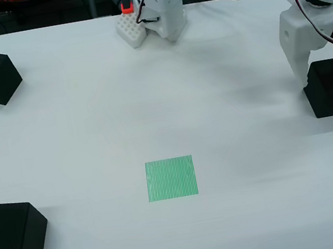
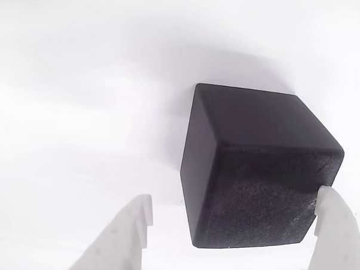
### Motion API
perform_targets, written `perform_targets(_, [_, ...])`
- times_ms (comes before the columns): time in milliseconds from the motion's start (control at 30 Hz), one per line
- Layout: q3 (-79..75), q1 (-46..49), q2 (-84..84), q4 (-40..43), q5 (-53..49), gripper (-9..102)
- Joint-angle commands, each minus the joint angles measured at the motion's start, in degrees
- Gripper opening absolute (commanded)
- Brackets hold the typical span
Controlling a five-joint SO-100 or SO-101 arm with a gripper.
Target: Stack 3 Blocks on the chosen place.
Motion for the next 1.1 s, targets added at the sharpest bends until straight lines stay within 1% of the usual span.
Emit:
perform_targets(0, [-2.9,-1.1,-0.6,-1.7,0.4,34])
perform_targets(333, [-5.4,-3.7,-4.4,-4.1,2.2,34])
perform_targets(700, [-5.7,-4.1,-4.0,-2.3,2.5,34])
perform_targets(933, [-7.8,-4.3,-6.2,-2.8,2.5,33])
perform_targets(1067, [-9.8,-4.2,-9.2,-2.5,2.5,30])
